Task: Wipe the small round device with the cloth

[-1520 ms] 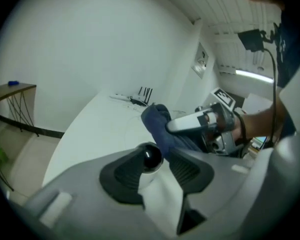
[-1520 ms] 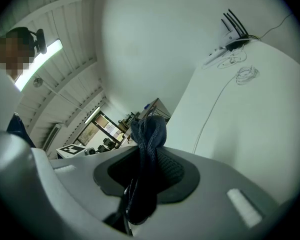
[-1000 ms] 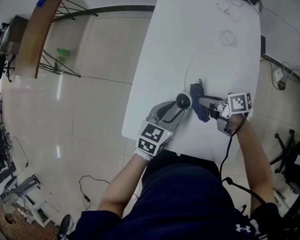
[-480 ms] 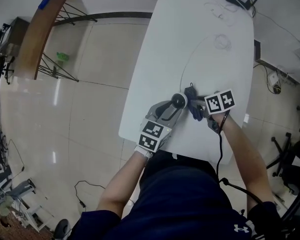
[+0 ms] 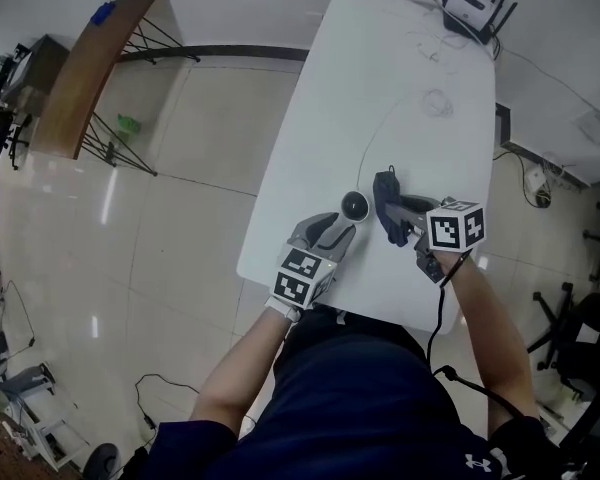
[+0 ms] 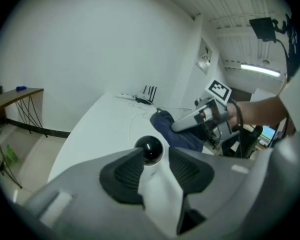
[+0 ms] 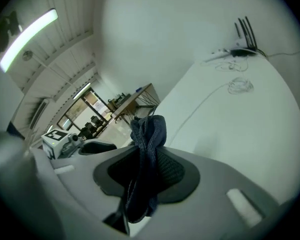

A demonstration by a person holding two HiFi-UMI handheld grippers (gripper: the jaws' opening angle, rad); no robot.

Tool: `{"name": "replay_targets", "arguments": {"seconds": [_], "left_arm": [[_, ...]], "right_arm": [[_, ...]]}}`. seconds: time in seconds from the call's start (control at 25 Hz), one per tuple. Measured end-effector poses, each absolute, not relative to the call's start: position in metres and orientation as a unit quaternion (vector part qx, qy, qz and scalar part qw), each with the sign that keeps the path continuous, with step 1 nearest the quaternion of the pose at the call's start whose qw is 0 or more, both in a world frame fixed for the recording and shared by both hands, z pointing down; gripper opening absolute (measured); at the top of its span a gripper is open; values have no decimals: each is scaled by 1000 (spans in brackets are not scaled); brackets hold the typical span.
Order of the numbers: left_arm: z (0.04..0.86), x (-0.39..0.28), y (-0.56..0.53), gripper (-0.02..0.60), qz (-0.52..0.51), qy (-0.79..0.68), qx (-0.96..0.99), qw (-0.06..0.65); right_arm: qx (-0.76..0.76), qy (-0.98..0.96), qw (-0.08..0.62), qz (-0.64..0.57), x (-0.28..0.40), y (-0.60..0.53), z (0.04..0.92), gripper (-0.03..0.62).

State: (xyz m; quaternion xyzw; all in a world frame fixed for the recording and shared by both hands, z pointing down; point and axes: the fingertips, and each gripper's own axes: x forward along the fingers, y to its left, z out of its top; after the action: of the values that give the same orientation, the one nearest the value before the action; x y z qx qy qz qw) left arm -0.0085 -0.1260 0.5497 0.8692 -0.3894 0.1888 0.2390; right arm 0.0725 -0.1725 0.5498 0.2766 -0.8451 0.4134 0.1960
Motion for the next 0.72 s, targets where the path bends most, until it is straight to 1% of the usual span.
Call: {"name": "replay_targets", "arguments": {"seconds": [0.08, 0.2, 0.36, 0.56, 0.72], "left_arm": [[549, -7, -128, 155, 188, -383, 873, 238], [546, -2, -131, 150, 187, -378, 875, 238], [545, 8, -129, 150, 200, -365, 880, 228], [546, 18, -125, 150, 221, -342, 888, 215], [548, 22, -127, 150, 224, -338, 887, 220]], "right_arm": [[246, -867, 223, 372, 55, -166, 534, 106], [191, -886, 282, 315, 29, -154, 527, 106], [150, -886, 332, 286, 21, -155, 533, 106], [143, -882, 335, 300, 35, -181, 536, 106], [117, -874, 345, 322, 43, -195, 546, 106]]}}
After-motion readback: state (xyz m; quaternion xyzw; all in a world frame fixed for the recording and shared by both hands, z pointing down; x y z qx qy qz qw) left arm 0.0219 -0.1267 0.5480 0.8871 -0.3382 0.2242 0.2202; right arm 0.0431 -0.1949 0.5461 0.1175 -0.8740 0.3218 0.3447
